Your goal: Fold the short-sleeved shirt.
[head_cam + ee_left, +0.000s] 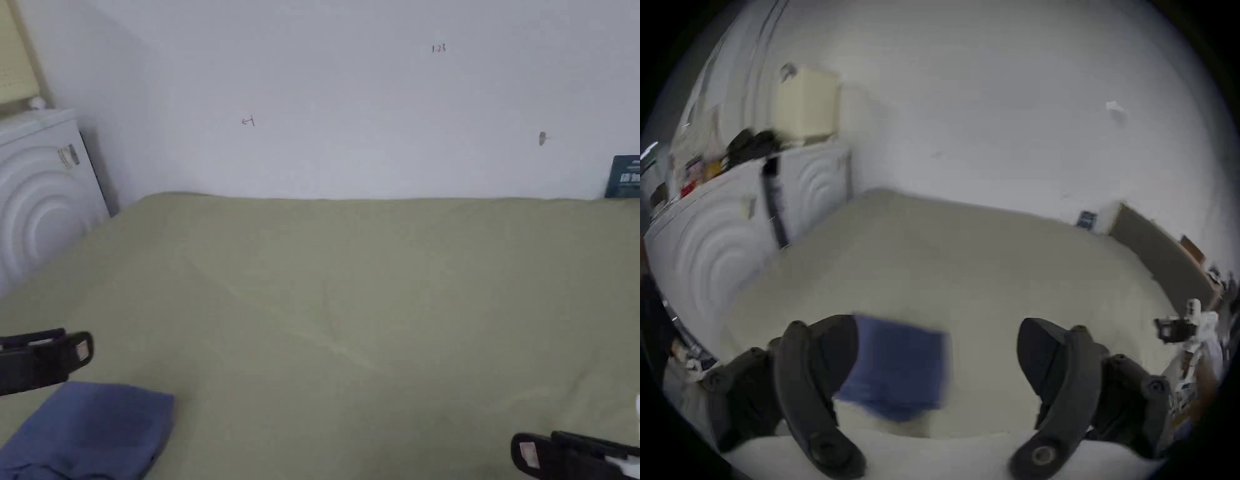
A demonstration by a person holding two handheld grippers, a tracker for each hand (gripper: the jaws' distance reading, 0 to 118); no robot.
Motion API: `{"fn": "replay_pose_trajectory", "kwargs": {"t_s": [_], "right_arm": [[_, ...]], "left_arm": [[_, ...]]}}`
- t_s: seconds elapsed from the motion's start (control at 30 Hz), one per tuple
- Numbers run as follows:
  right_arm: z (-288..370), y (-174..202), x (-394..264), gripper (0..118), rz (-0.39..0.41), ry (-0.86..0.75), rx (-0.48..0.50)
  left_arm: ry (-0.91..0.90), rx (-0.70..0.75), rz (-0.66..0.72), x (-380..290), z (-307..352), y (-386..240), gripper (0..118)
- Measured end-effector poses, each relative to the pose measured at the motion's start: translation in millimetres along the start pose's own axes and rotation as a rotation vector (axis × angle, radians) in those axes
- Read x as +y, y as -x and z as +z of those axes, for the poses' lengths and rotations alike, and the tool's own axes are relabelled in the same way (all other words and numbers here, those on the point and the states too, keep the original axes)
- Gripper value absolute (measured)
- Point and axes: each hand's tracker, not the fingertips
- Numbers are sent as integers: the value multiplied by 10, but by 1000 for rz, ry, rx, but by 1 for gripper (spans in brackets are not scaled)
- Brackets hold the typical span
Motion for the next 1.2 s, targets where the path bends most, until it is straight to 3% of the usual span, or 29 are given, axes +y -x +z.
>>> {"fn": "replay_pose_trajectory", "kwargs": {"t_s": [0.03,0.1,0.23,0.33,0.4,0.47,0.53,0.63,1.1,1.13,1.17,1.2], "right_arm": [[58,33,53,0,23,-29,-34],[156,91,124,0,75,-66,-104],[284,250,188,0,159,-134,-336],[297,432,162,0,330,-217,-674],[285,475,122,0,403,-289,-801],[326,475,107,0,363,-340,-810],[374,496,86,0,357,-392,-857],[445,526,80,0,373,-404,-828],[576,614,234,1,359,-440,-816],[583,623,260,4,357,-437,-824],[597,639,298,34,358,-432,-840],[608,663,327,68,378,-428,-887]], "left_arm": [[-30,-44,-8,-26,-3,-305,75],[-12,-58,9,-121,-104,-817,0],[-100,-30,-94,-433,-270,-1867,0],[-128,93,-172,-642,-404,-2529,0],[-120,70,-79,-684,-470,-2821,0],[-138,44,-20,-726,-518,-2964,0],[-172,105,-64,-725,-497,-3214,0],[-179,104,-133,-716,-469,-3414,0],[-199,52,-124,-531,-297,-3453,0],[-199,45,-123,-503,-278,-3440,0],[-212,19,-112,-457,-239,-3430,24],[-252,-10,-92,-414,-194,-3417,65]]}}
